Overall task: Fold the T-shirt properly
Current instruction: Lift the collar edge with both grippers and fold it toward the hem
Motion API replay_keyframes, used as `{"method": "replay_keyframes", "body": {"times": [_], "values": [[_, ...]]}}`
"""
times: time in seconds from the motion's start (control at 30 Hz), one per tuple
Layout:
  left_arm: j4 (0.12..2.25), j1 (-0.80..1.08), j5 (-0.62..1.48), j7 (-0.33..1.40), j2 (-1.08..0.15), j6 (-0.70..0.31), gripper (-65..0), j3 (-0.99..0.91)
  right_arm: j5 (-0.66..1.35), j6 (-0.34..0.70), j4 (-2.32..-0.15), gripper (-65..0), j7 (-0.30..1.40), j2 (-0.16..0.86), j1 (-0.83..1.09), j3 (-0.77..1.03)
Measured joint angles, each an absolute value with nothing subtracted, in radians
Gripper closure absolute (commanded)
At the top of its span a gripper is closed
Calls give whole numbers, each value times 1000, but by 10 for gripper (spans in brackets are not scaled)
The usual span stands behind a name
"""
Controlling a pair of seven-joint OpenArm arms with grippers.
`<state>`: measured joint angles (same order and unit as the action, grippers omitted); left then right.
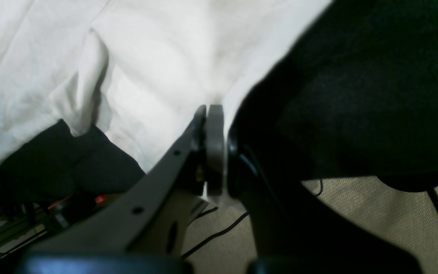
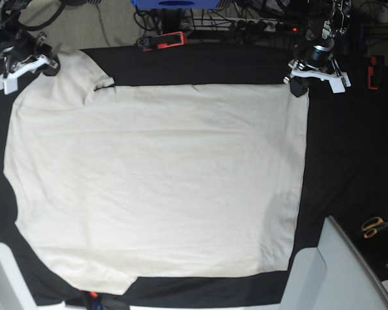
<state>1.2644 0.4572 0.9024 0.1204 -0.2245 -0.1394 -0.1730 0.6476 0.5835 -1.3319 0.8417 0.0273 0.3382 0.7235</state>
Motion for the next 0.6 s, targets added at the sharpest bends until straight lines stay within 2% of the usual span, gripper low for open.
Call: {"method": "replay_keyframes", "body": {"times": [0.2, 0.37, 0.6], "values": [[1282, 463, 898, 129, -225, -134, 0, -168, 647, 583, -1335, -5, 843, 27, 338, 723], [1353, 477, 890, 232, -224, -119, 0, -169, 645, 580, -1399, -3, 862, 43, 336, 720], [1405, 436, 887, 303, -234, -112, 0, -170, 647, 581, -1447, -3, 968, 80, 260, 720]]}}
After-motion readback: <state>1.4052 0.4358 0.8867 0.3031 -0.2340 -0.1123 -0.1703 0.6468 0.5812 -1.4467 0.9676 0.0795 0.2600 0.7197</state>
